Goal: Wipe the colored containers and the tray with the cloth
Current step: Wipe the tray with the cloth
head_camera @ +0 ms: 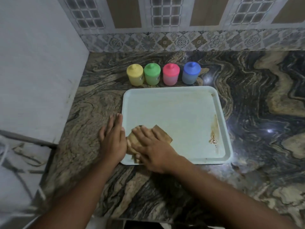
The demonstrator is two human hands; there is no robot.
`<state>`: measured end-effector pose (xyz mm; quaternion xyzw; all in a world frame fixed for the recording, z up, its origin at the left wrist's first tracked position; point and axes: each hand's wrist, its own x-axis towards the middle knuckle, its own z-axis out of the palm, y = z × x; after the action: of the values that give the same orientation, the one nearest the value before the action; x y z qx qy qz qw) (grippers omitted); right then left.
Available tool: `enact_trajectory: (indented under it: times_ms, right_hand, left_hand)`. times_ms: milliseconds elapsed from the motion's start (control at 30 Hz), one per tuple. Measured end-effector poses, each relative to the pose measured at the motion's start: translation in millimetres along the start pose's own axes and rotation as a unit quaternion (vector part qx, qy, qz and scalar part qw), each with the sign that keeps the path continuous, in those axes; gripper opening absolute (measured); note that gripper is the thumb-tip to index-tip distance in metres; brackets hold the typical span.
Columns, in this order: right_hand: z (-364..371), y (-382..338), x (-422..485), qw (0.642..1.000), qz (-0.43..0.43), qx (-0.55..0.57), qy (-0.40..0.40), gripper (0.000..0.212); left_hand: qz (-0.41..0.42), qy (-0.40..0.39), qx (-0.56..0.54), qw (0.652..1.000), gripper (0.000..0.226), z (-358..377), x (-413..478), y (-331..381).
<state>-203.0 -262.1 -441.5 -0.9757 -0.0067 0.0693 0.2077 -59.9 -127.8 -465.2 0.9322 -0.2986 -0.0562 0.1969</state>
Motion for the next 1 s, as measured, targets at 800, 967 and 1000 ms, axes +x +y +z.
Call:
enact_trajectory:
  times_ms: [800,967,1000]
  right_hand:
    - [-20.0,23.1,-17.9,0.977,0.210,-0.030,-0.017,0.067]
    - [7.2,-39.8,8.4,0.995,0.096,0.006,-0.019,0.057]
    - [6.4,-38.4,-3.7,0.997,0.077,0.018,-0.018,0.053]
  left_hand:
    - [-0.040,-0.024,-0.014,0.999,0.057,11.7,2.8,-15.7]
    - [-0.035,-0.016,-0.012,0.999,0.055,6.2,2.0,-9.8]
    - [-0.029,-0.011,-0.011,0.999,0.053,3.4,0.8,-5.4]
